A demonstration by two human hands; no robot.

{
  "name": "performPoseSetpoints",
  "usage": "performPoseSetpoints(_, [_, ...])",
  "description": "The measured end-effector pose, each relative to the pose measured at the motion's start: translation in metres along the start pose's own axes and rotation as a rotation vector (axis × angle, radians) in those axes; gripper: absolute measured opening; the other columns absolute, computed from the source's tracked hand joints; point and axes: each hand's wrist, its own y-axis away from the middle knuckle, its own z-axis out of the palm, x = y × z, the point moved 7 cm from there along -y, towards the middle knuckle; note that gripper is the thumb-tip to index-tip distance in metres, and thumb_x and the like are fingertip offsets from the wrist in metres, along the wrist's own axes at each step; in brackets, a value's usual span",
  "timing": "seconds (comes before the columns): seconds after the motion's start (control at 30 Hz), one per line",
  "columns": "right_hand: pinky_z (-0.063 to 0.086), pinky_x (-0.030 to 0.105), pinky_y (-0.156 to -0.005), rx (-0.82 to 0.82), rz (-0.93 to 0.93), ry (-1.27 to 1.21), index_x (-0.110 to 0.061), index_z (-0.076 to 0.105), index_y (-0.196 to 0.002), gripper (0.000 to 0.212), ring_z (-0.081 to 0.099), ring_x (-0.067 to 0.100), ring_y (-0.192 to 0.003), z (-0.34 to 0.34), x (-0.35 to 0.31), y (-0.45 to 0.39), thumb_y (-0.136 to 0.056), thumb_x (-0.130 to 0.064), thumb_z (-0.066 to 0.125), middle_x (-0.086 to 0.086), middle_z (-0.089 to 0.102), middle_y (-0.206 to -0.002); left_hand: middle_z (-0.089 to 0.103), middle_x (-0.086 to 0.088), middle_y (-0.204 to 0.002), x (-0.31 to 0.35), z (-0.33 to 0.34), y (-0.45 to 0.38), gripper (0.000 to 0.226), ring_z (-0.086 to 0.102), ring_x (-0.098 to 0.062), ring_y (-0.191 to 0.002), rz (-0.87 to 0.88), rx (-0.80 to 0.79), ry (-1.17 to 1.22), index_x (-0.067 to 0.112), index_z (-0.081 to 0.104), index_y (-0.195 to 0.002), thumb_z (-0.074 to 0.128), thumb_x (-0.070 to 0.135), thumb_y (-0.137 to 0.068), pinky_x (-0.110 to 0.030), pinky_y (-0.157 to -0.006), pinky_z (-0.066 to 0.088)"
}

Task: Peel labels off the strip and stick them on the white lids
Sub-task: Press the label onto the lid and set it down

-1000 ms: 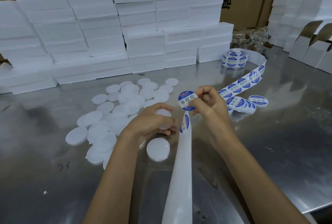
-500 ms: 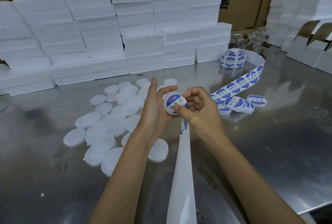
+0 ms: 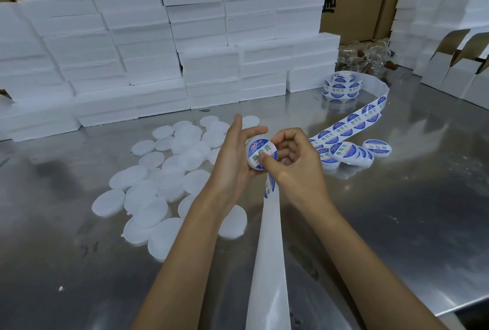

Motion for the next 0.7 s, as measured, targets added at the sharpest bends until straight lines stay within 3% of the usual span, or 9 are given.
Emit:
performPoseSetpoints(0.2, [0.039,0.005,-0.065,0.081,-0.114,0.196,-0.020,0.054,-0.096,0.035,0.056,0.000,-0.079,-0.005,-0.003,0.004,-0.074,-0.010,0.079,-0.007,0.061,-0.095,0.067,-0.015,-0.102,0.003,-0.001,0.002,0.058,0.067,-0.027,-0.087,0.028,0.016,0.012,0.006,0.057,-0.126,0.031,0.053,-0.102,-0.036,-0.080,0.055])
performPoseSetpoints(0.3, [0.041,0.019,-0.074,0.154,-0.167,0.364,-0.022,0.051,-0.105,0.050,0.048,0.007,-0.086,-0.013,-0.003,0.003,-0.069,-0.035,0.083,-0.008,0.049,-0.098,0.067,-0.025,-0.105,0.006,-0.005,0.002,0.061,0.065,-0.039,-0.098,0.024,0.025,0.101,0.001,0.057,-0.127,0.032,0.052,-0.102,-0.042,-0.086,0.055])
performPoseSetpoints(0.43, [0.036,0.032,-0.075,0.169,-0.249,0.666,-0.026,0.042,-0.085,0.056,0.046,0.013,-0.084,-0.009,-0.009,0.007,-0.071,-0.076,0.062,-0.010,0.046,-0.087,0.068,-0.026,-0.106,0.003,-0.001,0.005,0.068,0.063,-0.038,-0.106,-0.007,-0.035,0.217,-0.002,0.057,-0.127,0.035,0.056,-0.100,-0.047,-0.095,0.054])
performPoseSetpoints(0.53, [0.036,0.038,-0.073,0.185,-0.301,0.828,-0.025,0.036,-0.078,0.058,0.046,0.019,-0.078,-0.006,-0.014,0.011,-0.077,-0.082,0.049,-0.007,0.047,-0.079,0.065,-0.027,-0.111,-0.001,0.003,0.006,0.072,0.061,-0.037,-0.108,-0.024,-0.067,0.306,-0.005,0.053,-0.135,0.040,0.056,-0.098,-0.048,-0.111,0.043])
performPoseSetpoints(0.7, [0.033,0.039,-0.072,0.194,-0.273,0.891,-0.024,0.036,-0.073,0.059,0.045,0.020,-0.068,-0.008,-0.014,0.011,-0.080,-0.082,0.042,-0.009,0.046,-0.065,0.067,-0.027,-0.113,-0.001,0.004,0.006,0.067,0.061,-0.037,-0.113,-0.038,-0.111,0.374,-0.005,0.054,-0.134,0.041,0.051,-0.100,-0.044,-0.111,0.044])
